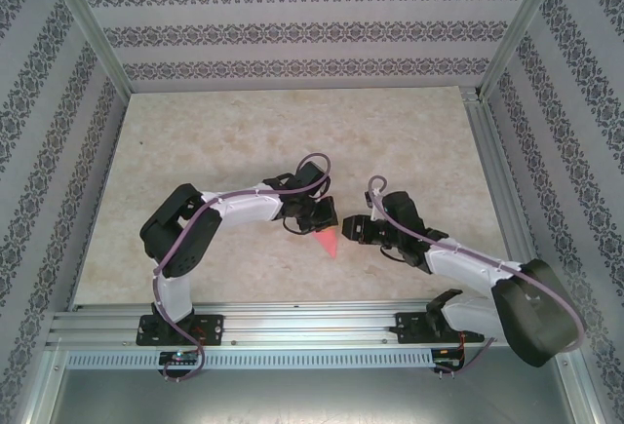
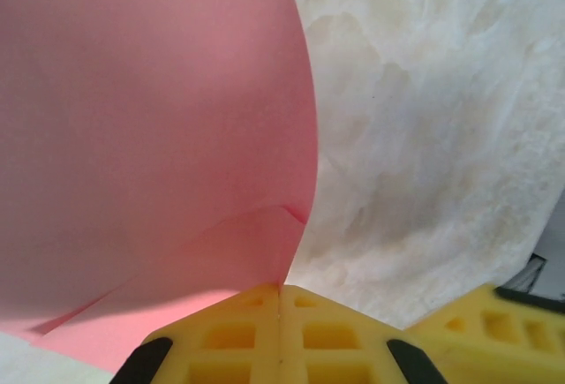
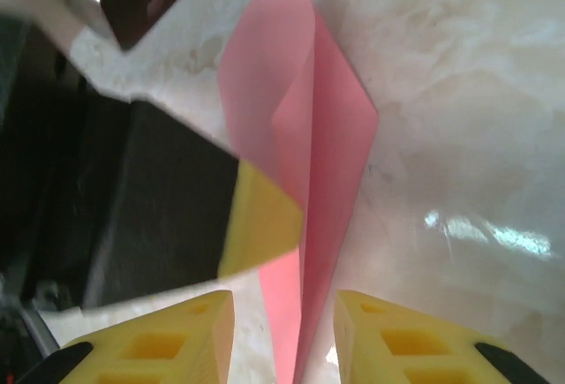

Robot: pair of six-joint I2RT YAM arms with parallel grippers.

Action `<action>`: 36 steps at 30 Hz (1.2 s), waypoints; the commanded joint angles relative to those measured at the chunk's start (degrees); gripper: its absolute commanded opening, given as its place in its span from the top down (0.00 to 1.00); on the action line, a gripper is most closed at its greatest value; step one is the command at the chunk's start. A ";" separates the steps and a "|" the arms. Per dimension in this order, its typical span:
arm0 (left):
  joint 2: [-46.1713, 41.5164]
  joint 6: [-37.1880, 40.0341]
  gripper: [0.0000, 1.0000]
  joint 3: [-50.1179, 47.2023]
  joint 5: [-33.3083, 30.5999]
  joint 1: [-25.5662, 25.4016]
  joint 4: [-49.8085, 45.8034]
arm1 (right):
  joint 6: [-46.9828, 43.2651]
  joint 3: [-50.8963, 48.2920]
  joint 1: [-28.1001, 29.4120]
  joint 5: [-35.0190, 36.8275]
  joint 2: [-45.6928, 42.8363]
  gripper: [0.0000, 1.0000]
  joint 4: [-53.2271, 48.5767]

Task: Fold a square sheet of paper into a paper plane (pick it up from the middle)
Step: Fold the wing for the fifth time at the center of the table.

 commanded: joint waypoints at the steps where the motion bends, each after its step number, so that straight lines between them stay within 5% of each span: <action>1: -3.53 -2.34 1.00 -1.50 3.28 1.61 6.64 | -4.29 -3.95 2.99 6.43 -3.56 0.65 4.67; 12: -3.15 -3.45 1.00 -3.43 5.81 2.86 9.91 | -9.02 -2.19 7.64 6.33 4.97 0.66 10.28; 28: -2.44 -1.96 1.00 -1.70 5.55 3.35 6.62 | -11.14 -0.04 7.38 2.59 11.90 0.93 12.97; 36: -2.84 -3.25 0.70 -0.84 4.84 3.34 4.33 | -15.78 -0.04 8.00 4.72 11.58 0.96 11.19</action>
